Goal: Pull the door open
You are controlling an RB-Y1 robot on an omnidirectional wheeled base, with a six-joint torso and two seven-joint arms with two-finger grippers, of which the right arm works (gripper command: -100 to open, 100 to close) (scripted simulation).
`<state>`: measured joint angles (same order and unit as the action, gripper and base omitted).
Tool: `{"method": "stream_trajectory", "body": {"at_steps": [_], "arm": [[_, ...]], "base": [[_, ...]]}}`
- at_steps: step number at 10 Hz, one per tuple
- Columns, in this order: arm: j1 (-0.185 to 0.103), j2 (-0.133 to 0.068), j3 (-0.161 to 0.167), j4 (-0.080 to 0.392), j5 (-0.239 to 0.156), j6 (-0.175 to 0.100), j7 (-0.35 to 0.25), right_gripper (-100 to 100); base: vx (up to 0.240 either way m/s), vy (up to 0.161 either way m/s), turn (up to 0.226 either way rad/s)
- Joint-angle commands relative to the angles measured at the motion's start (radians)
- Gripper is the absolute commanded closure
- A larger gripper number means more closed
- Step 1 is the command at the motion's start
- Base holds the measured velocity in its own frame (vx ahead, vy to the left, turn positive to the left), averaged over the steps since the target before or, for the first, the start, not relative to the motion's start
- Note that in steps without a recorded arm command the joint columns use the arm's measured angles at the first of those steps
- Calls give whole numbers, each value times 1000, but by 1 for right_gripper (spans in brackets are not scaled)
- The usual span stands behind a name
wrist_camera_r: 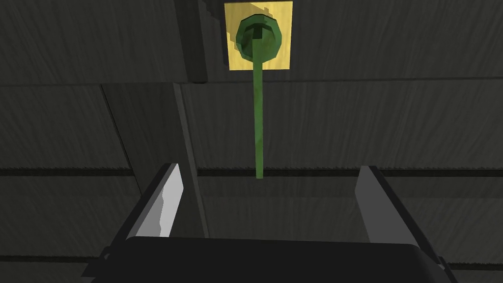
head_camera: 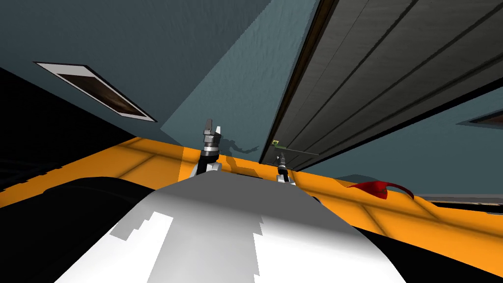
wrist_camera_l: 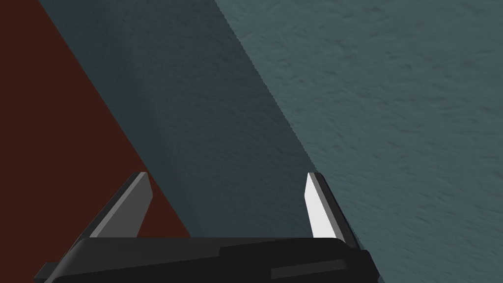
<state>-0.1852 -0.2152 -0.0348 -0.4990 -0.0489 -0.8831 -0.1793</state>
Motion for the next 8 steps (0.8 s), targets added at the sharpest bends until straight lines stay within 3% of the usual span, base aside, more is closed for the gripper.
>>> {"method": "stream_trajectory", "body": {"at_steps": [1,5,6,7,8], "arm": [[25,-11,-4,-23,-15,1,-5,-100],[94,-78,-22,-33,-82,-28,-34,-100],[94,-78,-22,-33,-82,-28,-34,-100],[115,-98,-27,-36,-101,-36,-43,-100],[115,-98,-27,-36,-101,-36,-43,-100]], "base": [[195,33,173],[207,39,224],[124,6,63],[128,-15,161],[126,-19,92]]}}
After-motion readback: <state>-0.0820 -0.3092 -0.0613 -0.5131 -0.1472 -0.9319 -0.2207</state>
